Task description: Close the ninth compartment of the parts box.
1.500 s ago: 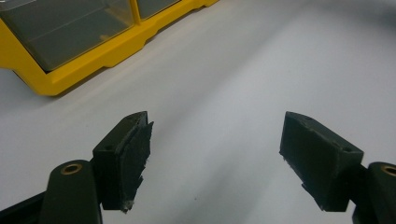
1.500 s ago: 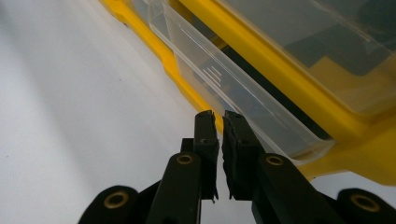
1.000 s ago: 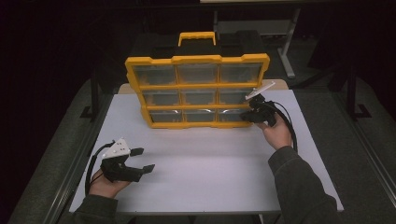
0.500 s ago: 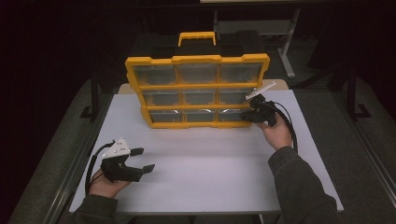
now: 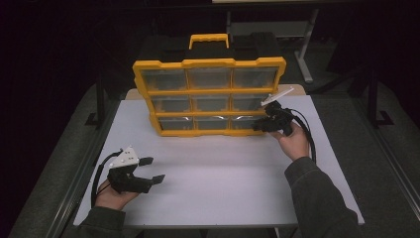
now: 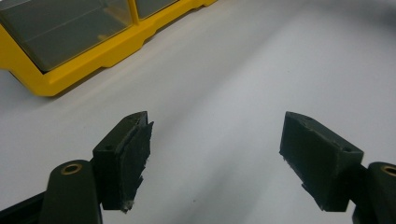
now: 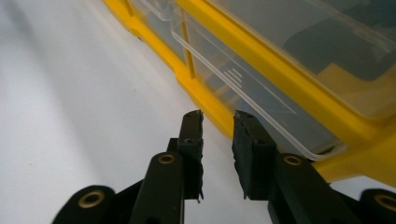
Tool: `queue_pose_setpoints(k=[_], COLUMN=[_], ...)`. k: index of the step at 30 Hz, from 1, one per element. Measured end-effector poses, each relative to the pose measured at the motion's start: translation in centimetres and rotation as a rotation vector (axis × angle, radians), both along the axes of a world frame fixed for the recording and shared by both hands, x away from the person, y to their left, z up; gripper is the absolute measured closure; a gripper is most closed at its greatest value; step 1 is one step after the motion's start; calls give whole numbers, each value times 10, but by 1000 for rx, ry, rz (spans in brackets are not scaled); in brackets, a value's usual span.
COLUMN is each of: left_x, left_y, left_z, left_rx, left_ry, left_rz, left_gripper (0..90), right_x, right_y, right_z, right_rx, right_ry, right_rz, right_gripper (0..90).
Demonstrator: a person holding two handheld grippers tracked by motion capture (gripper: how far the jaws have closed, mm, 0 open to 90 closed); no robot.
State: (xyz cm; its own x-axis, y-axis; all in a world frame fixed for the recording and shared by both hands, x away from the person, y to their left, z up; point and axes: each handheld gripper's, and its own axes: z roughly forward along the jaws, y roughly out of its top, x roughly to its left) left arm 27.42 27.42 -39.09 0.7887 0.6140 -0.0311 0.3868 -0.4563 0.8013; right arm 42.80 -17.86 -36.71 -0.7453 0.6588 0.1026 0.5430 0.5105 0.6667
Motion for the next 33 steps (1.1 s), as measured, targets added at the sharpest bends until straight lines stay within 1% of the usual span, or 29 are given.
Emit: queue_pose_setpoints(k=[2,10,12,17,19,23,24,25,28,30,32,33], left_x=[0,0,0,1,0,0,0,0,0,0,-1,-2], left_y=[0,1,1,1,1,1,1,1,1,1,1,2], left_z=[0,0,0,0,0,0,0,0,0,-1,0,0], left_rx=[-7,1,-5,-1,-2,-6,-7,-4,2,-5,-6,-5], left_ry=[0,-1,1,0,0,0,1,0,-2,1,2,0], left_rz=[4,2,6,3,4,6,7,4,4,8,10,9], left_gripper=[241,241,241,241,241,241,241,241,241,241,241,241], right_x=[-2,-5,-5,-5,-7,-7,-8,-9,-9,-11,-11,-13], right_y=[1,5,5,4,4,4,4,5,5,5,5,5], right_z=[1,1,0,-1,0,-2,-2,-2,-4,-4,-6,-5], right_rx=[19,40,43,51,54,57,59,61,62,70,67,73], right_ry=[22,30,24,29,40,30,31,43,40,49,42,55], right_rz=[-6,13,19,18,8,20,20,9,16,6,20,8], right_gripper=[696,655,645,629,625,613,610,607,595,584,577,574])
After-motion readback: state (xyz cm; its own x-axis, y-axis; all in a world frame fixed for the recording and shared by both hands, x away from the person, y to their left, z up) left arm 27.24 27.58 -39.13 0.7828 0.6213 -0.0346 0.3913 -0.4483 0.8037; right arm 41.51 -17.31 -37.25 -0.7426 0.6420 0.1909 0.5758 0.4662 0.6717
